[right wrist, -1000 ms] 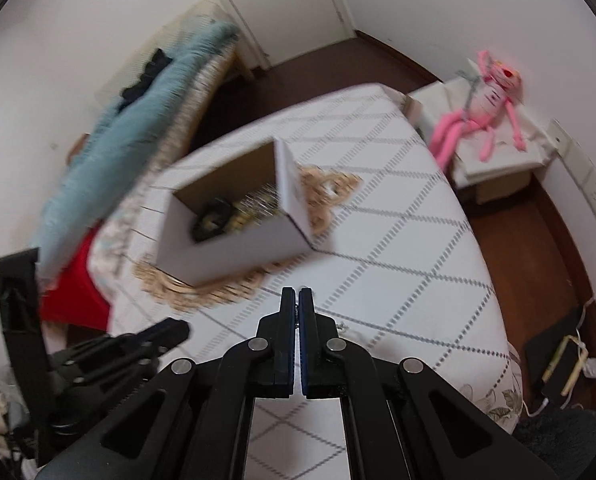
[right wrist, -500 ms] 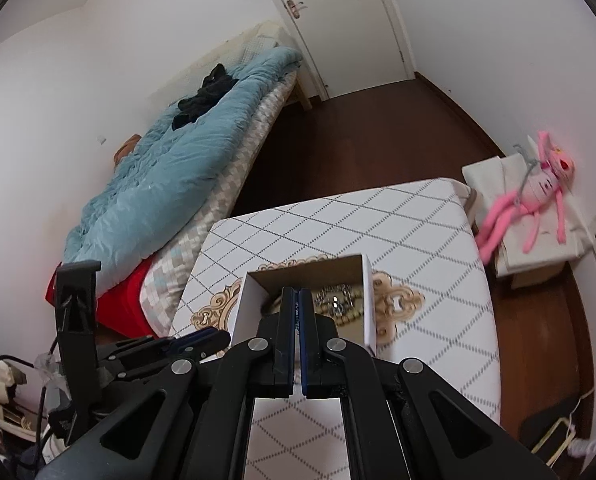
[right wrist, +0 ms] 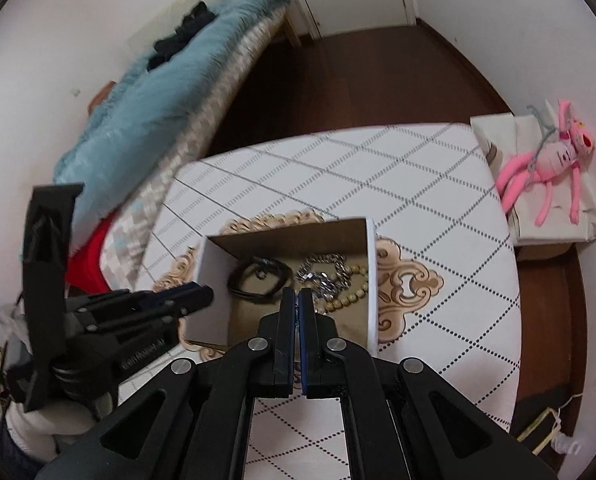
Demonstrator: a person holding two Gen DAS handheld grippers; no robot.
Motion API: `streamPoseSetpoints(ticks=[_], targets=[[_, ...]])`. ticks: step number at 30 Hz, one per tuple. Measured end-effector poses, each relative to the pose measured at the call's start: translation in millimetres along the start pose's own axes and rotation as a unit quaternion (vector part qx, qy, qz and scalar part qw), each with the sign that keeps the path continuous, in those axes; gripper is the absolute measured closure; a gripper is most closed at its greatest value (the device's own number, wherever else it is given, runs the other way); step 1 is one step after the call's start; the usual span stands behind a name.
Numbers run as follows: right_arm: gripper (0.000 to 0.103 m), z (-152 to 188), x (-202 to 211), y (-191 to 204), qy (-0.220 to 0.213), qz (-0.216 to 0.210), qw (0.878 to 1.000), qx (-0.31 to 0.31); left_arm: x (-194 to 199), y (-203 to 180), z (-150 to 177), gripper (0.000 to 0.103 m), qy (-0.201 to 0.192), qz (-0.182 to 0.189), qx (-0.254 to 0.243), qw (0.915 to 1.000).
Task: Organize jewelry
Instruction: 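Move both tools over the box and open them to drop the items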
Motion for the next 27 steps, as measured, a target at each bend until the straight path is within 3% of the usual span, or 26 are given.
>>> streamPoseSetpoints(ticks=[3,4,5,7,10,12,14,16,18,20,21,27], targets=[[0.100,0.5,-12.2,-4.8,0.020,0.019,1.000,0.001,2.3,3.6,-5.5,0.088,-0.005,-0.011,0.003,0.9999],[0.100,-0.2,-15.3,-6.5,0.024,0.027,0.999,0.000,3.7,5.6,-7.7,0.079,-0.007,-0.013,0.004,0.9999],[0.100,-1.1,-17.2,-7.5,0.027,0.034,0.999,0.001,6.1,8.1,-9.3,0.061,-0.011,-0.017,0.008,0.9998],[0.099,-2.5,-16.7,-11.0,0.026,0.050,0.998,0.001,11.3,13.2,-11.3,0.035,-0.023,-0.027,0.012,0.9993],[0.087,-5.4,-11.7,-12.8,0.019,0.060,0.998,0.004,16.1,20.4,-11.2,0.032,-0.034,-0.036,0.019,0.9986],[0.068,-6.8,-8.7,-13.7,0.017,0.069,0.997,0.006,17.9,24.7,-8.1,0.027,-0.037,-0.040,0.024,0.9982],[0.063,-6.4,-8.5,-15.9,0.018,0.081,0.997,0.007,19.7,27.5,-3.7,0.006,-0.044,-0.047,0.029,0.9975],[0.057,-4.8,-8.8,-16.9,0.019,0.100,0.995,0.012,21.7,28.8,1.9,0.002,-0.056,-0.058,0.032,0.9962],[0.030,-0.3,-12.4,-17.9,0.023,0.116,0.993,0.019,21.6,29.2,10.7,0.000,-0.065,-0.070,0.033,0.9949],[0.010,5.0,-16.7,-18.9,0.026,0.126,0.991,0.023,19.0,29.4,18.6,0.000,-0.066,-0.072,0.038,0.9945],[0.004,7.4,-18.5,-19.9,0.027,0.126,0.991,0.023,18.1,29.0,21.3,0.000,-0.067,-0.072,0.039,0.9944],[0.000,20.1,-21.2,-27.2,0.017,0.160,0.987,0.025,17.3,30.3,34.5,0.000,-0.076,-0.093,0.043,0.9918]])
Point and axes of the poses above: each gripper's, at about its wrist camera, not at the fingertips, and x roughly against the way its jaws point, y to its left, z to its underside, the point moved 6 cm from there along -x, roughly the way its jaws point, and after that the axes turned 3 degrees about y, right-handed, at the moved point
